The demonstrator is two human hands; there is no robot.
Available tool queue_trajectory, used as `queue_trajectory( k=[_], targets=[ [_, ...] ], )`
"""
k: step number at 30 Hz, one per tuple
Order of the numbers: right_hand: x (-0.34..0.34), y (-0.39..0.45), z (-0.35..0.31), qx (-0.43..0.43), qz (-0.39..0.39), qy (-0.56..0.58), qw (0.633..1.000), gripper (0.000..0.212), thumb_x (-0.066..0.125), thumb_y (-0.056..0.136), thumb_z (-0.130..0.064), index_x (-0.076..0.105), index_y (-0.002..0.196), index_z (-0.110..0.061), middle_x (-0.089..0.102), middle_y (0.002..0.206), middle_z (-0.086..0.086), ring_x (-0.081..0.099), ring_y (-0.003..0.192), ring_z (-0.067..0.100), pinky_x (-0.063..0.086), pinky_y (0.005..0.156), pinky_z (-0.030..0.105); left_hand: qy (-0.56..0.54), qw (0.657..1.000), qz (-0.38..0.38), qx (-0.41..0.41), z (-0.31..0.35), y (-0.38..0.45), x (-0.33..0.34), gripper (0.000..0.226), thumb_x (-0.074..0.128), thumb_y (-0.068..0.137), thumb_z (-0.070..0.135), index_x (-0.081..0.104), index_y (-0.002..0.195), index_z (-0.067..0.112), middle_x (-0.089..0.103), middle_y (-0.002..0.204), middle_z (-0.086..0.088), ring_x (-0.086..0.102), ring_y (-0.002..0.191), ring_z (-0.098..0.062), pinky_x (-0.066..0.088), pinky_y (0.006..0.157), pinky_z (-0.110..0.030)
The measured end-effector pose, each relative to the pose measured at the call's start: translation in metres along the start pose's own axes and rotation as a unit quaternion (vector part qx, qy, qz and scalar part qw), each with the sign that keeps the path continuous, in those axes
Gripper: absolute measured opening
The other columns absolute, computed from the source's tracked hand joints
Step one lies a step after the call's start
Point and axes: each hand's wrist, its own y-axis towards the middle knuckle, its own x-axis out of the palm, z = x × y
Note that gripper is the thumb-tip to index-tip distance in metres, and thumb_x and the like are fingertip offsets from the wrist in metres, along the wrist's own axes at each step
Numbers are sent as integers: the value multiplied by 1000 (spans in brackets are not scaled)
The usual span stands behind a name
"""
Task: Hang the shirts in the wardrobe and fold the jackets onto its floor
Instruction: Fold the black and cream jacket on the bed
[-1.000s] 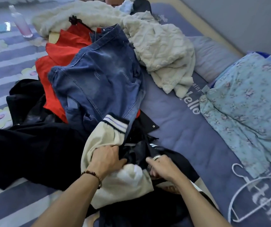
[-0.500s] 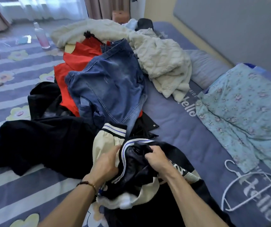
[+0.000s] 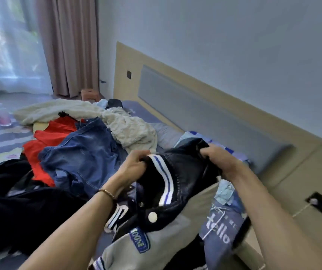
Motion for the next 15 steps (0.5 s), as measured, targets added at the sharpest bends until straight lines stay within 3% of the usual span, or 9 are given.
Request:
queue_trajectory(
  k=[2, 3, 5, 7, 9, 11, 13, 14, 15],
  targets=[
    [-41, -19, 3, -26, 108, -126, 986, 25, 48, 84, 2, 60, 75, -17, 59, 67, -3, 57, 66, 16, 38, 53, 21, 28, 998, 56, 20, 22, 2, 6, 21, 45, 75, -8, 41, 60, 7, 42, 62, 4, 39, 62, -10, 32, 59, -31],
    [-55, -26, 5, -30, 165, -207, 964, 23, 54, 86, -2, 68, 91, -20, 66, 82, -3, 63, 83, 18, 43, 64, 19, 63, 994, 70, 49, 38, 2, 11, 21, 45, 72, -3, 36, 60, 12, 38, 62, 6, 35, 61, -10, 29, 57, -31],
    [-69, -44, 8, -29, 268, -297, 916, 40, 64, 84, -10, 63, 123, -17, 66, 108, 6, 61, 108, 27, 45, 90, 26, 131, 980, 75, 128, 77, 0, 27, 21, 43, 66, 4, 29, 61, 19, 32, 59, 6, 31, 58, -15, 26, 54, -38],
    [-55, -63, 7, -87, 277, -218, 932, 53, 70, 79, -19, 57, 131, -16, 64, 106, 3, 62, 102, 24, 47, 99, 37, 194, 960, 102, 173, 110, -1, 42, 22, 46, 65, 7, 28, 62, 20, 34, 55, 3, 39, 57, -30, 32, 54, -44],
    [-24, -89, 4, -150, 184, -156, 959, 64, 78, 75, -32, 53, 132, -21, 62, 106, -8, 61, 98, 10, 50, 95, 33, 258, 941, 106, 193, 140, -6, 61, 29, 52, 66, 7, 27, 63, 21, 36, 52, 2, 42, 59, -37, 35, 53, -43],
    [5, -97, 12, -168, 124, -223, 952, 58, 76, 73, -39, 52, 123, -25, 62, 109, -8, 59, 101, 11, 50, 87, 30, 299, 928, 71, 209, 160, -10, 74, 33, 56, 65, 7, 27, 63, 23, 35, 51, 2, 37, 58, -34, 34, 51, -39],
    [7, -100, 21, -140, 189, -254, 938, 15, 62, 78, -24, 56, 90, -19, 65, 92, 3, 60, 87, 25, 46, 69, 34, 349, 908, 23, 229, 169, -21, 82, 33, 57, 66, 9, 29, 65, 25, 37, 52, 3, 38, 58, -32, 34, 51, -36],
    [-2, -101, 23, -133, 215, -248, 935, 9, 55, 80, -14, 52, 72, -18, 62, 76, 5, 57, 75, 28, 39, 61, 32, 359, 906, 6, 225, 168, -26, 81, 34, 62, 68, 12, 31, 68, 26, 42, 54, 3, 42, 60, -31, 35, 52, -36],
    [-12, -101, 23, -133, 225, -241, 935, 20, 51, 79, -7, 48, 62, -17, 57, 65, 4, 53, 66, 27, 34, 58, 30, 355, 912, -9, 204, 167, -32, 77, 36, 69, 71, 19, 34, 74, 28, 50, 60, 4, 47, 63, -29, 38, 56, -37]
  ],
)
